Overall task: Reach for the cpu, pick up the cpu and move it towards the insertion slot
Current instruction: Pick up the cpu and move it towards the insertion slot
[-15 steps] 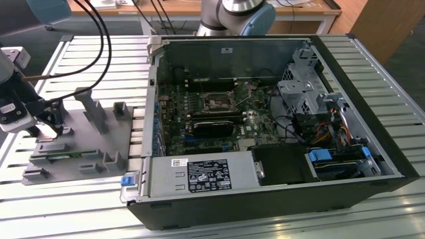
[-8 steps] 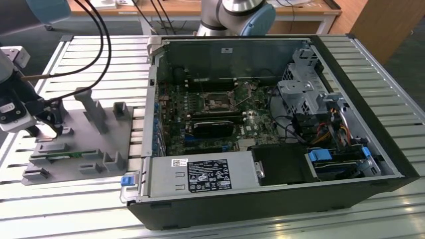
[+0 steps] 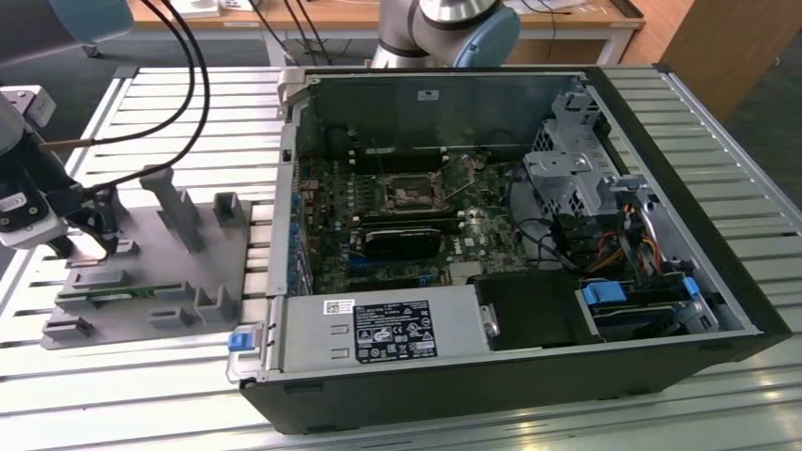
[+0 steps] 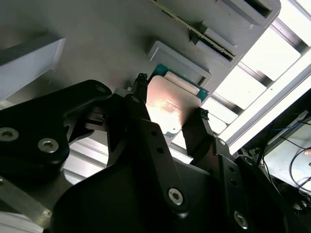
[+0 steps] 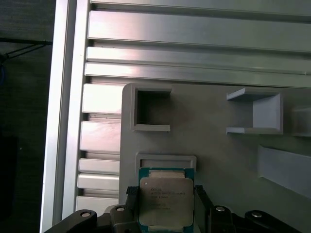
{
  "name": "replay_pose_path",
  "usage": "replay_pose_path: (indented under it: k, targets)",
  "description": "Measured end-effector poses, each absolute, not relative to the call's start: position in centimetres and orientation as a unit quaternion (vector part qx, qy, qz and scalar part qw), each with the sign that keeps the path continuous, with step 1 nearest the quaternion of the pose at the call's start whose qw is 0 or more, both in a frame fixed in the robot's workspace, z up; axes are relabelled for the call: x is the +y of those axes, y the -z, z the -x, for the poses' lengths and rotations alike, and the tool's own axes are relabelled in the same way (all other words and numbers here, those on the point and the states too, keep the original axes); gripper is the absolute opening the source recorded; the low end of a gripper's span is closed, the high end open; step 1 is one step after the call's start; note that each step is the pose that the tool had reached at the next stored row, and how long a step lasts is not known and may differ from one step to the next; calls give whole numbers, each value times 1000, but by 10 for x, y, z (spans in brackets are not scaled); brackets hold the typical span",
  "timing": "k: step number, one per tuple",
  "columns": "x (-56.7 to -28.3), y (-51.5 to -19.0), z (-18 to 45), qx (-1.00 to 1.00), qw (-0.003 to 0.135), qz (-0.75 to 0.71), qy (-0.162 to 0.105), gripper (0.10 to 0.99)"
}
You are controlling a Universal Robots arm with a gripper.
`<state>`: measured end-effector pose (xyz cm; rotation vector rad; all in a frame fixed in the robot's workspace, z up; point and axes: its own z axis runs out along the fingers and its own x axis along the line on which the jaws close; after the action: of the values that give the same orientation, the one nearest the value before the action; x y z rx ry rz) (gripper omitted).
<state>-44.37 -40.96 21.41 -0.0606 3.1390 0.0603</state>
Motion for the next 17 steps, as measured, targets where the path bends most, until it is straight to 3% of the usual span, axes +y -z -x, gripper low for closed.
replay_pose_path:
  k: [17]
  targets:
    - [-410,-219,444,1000,1,19,-19,537]
